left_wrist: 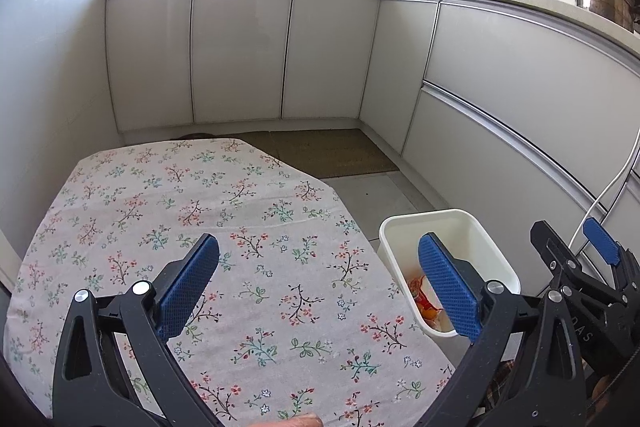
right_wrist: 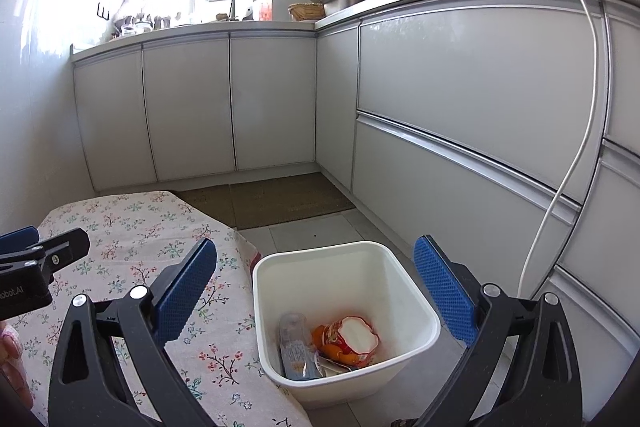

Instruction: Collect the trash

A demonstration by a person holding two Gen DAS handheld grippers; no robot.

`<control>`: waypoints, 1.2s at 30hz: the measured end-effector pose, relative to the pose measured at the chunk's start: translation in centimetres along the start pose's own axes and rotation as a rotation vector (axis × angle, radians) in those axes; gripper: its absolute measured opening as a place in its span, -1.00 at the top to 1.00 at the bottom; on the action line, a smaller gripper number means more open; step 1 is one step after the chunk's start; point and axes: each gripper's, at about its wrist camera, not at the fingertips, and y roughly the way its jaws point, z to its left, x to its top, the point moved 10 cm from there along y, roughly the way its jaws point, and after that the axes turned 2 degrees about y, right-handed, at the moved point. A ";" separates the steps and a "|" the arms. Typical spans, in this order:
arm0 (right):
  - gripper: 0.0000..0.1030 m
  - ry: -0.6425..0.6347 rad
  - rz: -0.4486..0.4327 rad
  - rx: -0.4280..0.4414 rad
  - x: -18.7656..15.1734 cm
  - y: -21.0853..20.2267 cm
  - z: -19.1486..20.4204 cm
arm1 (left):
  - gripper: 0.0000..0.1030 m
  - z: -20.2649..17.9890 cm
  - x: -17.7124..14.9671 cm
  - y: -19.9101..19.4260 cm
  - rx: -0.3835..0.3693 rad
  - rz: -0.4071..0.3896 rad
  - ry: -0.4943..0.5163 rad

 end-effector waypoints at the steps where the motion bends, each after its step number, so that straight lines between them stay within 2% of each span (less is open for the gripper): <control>1: -0.87 0.000 0.000 0.001 0.0 0.0 0.0 | -0.86 0.0 0.1 0.0 0.000 -0.001 0.002; 24: -0.87 -0.005 -0.012 0.029 0.3 -0.2 0.3 | -0.86 -0.4 0.3 -0.6 -0.016 -0.011 0.007; 36: -0.87 -0.006 -0.014 0.038 0.3 -0.4 0.6 | -0.73 -1.1 0.9 -0.9 -0.037 -0.038 0.023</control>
